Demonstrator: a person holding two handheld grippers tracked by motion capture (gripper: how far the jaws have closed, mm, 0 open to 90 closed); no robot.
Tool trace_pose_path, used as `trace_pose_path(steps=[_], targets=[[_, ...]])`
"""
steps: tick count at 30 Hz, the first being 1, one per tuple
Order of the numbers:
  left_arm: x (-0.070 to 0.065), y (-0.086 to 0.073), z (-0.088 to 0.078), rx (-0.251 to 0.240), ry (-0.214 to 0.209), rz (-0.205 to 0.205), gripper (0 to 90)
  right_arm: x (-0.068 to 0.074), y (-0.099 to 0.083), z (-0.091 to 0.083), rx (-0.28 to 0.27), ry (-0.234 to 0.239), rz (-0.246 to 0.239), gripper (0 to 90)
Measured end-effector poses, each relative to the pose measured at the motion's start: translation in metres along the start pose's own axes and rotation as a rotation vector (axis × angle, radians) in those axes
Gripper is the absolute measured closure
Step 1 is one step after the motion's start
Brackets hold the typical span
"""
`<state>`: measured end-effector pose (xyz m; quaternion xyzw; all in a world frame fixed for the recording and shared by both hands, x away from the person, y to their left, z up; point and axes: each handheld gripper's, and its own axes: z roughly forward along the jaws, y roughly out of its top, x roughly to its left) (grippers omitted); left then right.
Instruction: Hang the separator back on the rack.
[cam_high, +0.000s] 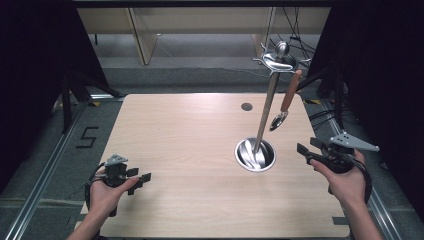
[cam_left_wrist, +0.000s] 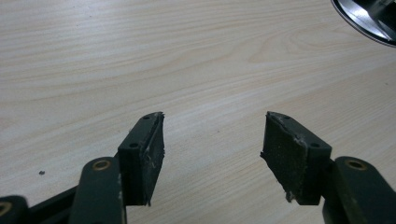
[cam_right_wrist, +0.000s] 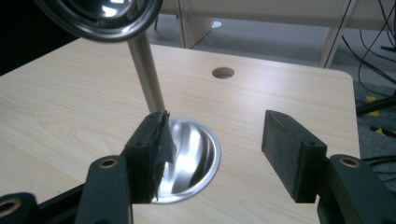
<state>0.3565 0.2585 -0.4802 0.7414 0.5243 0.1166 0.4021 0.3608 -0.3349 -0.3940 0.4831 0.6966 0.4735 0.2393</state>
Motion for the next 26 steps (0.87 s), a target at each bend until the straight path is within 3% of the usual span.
trace_pose_path(steps=[6, 10, 11, 13, 14, 15, 16, 17, 18, 23, 25, 26], targets=[[0.000, 0.000, 0.000, 0.001, 0.000, 0.000, 37.9, -0.008, -0.012, 0.003, 0.017, -0.017, -0.004, 41.7], [0.001, 0.000, -0.001, 0.016, 0.004, 0.007, 37.8, -0.010, -0.023, 0.006, 0.040, -0.026, 0.029, 41.5], [0.002, 0.000, -0.002, 0.035, -0.001, 0.024, 37.8, -0.010, -0.027, 0.008, 0.035, -0.023, 0.044, 41.5], [0.001, 0.001, -0.001, 0.032, -0.002, 0.020, 37.8, -0.013, -0.031, 0.008, 0.056, -0.034, 0.044, 41.3], [0.001, 0.001, -0.001, 0.030, -0.003, 0.019, 37.8, -0.015, -0.033, 0.010, 0.037, -0.029, 0.027, 41.2], [0.000, 0.000, -0.001, 0.020, 0.001, 0.012, 37.8, -0.015, -0.035, 0.010, 0.049, -0.034, 0.041, 41.2], [0.000, 0.001, 0.000, 0.019, 0.002, 0.009, 37.8, -0.018, -0.037, 0.012, 0.044, -0.034, 0.020, 41.1], [0.002, 0.001, -0.002, 0.034, -0.002, 0.029, 37.8, -0.016, -0.039, 0.012, 0.045, -0.034, 0.049, 41.1], [0.002, 0.001, -0.001, 0.030, -0.003, 0.026, 37.8, -0.019, -0.042, 0.013, 0.047, -0.042, 0.027, 41.0], [0.003, 0.001, 0.000, 0.040, -0.007, 0.045, 37.8, -0.021, -0.051, 0.013, 0.069, -0.058, 0.051, 40.9], [0.000, 0.001, 0.003, 0.023, 0.001, 0.016, 37.8, -0.023, -0.054, 0.014, 0.087, -0.061, 0.052, 41.0], [0.001, 0.001, 0.002, 0.040, -0.005, 0.039, 37.8, -0.025, -0.055, 0.014, 0.086, -0.059, 0.042, 41.0]])
